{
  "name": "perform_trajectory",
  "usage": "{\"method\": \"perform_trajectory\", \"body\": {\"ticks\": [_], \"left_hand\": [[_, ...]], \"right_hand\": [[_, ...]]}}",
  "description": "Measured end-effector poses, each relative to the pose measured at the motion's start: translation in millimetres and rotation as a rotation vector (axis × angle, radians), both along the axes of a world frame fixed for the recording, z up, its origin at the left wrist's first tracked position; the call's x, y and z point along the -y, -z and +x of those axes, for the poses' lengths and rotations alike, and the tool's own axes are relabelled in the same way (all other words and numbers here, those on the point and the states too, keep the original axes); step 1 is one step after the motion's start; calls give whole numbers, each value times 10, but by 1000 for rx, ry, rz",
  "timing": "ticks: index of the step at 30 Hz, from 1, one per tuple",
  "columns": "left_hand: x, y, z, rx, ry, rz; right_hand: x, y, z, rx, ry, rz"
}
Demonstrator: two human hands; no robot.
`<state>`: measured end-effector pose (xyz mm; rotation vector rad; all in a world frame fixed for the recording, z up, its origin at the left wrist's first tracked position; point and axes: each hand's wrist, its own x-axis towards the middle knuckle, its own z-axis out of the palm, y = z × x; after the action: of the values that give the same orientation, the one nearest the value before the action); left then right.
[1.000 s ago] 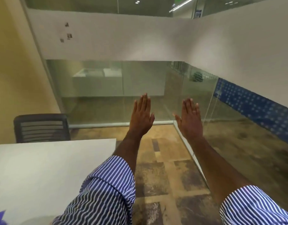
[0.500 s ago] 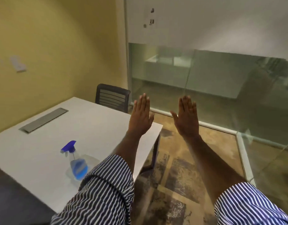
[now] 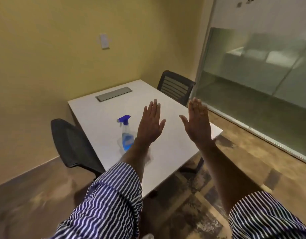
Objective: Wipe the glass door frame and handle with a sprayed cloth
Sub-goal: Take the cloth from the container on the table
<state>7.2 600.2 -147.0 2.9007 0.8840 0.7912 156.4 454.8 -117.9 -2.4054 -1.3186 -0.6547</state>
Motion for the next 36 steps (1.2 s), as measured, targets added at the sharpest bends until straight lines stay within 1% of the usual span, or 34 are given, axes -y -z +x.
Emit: {"method": "perform_trajectory", "body": {"ticks": [9,13,17,21,24,26,31,34,36], "left_hand": [[-82,538,-896,-64,-145,-110],[-268,781,-1199,-112,-229,-204],[-510,1128,-1467,-207,-298,-297],[-799,1571,-1707,-234,-351,-378],[-914,1757,-1690,-267,-418,-501],[-968,1872,-1632,-295,-416,-557],[-996,1966,-1353,-212,-410,-708],[-981,2009,-1138,-152,-406,-774],[-967,2020,-977,-94,-432,-903]], "right_hand": [[-538,446,-400,-49,-229,-102],[-809,669,-512,-65,-331,-147],[-1039,969,-487,-69,-438,-176],[-1259,1209,-386,-17,-505,-291],[-1425,1445,-322,-41,-548,-350],[-1567,1603,-277,-51,-559,-403],[-1869,1836,-267,-118,-564,-526],[-2035,1858,-279,-165,-594,-681],[-2128,1882,-276,-188,-580,-728]]}}
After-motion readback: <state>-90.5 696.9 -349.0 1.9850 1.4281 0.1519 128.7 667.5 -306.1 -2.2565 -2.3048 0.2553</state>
